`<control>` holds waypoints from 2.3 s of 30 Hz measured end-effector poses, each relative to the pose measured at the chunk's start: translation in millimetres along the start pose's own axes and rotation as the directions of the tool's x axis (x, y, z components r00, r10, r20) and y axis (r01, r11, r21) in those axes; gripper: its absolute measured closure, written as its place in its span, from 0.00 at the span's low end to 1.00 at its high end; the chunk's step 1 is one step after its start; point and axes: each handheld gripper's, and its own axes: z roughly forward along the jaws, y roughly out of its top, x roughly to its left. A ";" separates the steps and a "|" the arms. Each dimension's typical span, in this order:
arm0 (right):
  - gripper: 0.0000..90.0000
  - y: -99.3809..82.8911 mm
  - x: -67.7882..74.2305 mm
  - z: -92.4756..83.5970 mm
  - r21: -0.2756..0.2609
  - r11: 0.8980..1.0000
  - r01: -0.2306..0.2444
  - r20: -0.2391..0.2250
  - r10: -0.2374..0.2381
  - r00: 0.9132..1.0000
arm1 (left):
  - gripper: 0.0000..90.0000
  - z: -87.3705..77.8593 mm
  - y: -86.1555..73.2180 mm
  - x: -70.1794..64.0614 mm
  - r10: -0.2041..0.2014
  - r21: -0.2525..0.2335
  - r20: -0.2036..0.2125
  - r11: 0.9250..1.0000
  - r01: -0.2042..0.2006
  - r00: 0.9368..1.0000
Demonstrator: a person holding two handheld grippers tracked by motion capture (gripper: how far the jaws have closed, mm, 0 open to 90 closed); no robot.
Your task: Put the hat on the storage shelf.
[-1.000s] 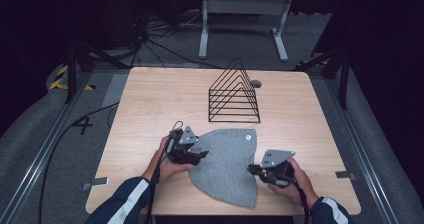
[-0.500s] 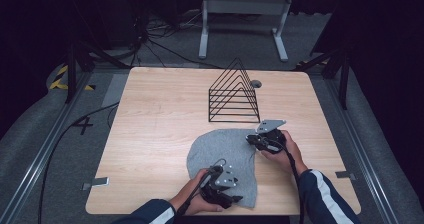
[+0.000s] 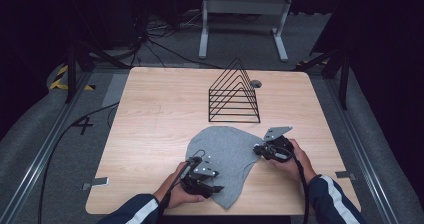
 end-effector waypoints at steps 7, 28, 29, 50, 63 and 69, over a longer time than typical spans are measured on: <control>0.96 -11.9 32.3 -14.4 0.032 0.999 0.022 -0.025 -0.021 0.999 | 0.54 -18.7 -13.0 27.4 -0.063 0.005 -0.107 0.998 0.064 0.992; 0.75 1.3 53.1 -32.9 -0.098 0.995 -0.003 -0.047 -0.002 0.999 | 0.37 -22.9 -3.6 75.7 -0.160 0.000 -0.246 0.986 0.165 0.956; 0.70 5.9 43.6 -32.8 -0.114 0.993 -0.022 -0.033 0.018 0.999 | 0.36 -21.9 -5.0 78.3 -0.172 0.012 -0.257 0.983 0.181 0.951; 0.67 32.6 -12.7 32.7 -0.039 0.994 -0.102 -0.014 0.102 0.995 | 0.35 -9.8 7.9 94.4 -0.155 0.035 -0.242 0.985 0.169 0.958; 0.95 27.2 -14.8 28.0 -0.039 0.987 -0.155 -0.085 0.151 0.985 | 0.92 -11.2 10.0 99.8 -0.177 0.008 -0.173 0.984 0.181 0.969; 0.95 27.9 -11.1 16.2 -0.075 0.989 -0.126 -0.085 0.119 0.989 | 0.94 -15.8 16.1 92.1 -0.136 -0.003 -0.179 0.990 0.138 0.974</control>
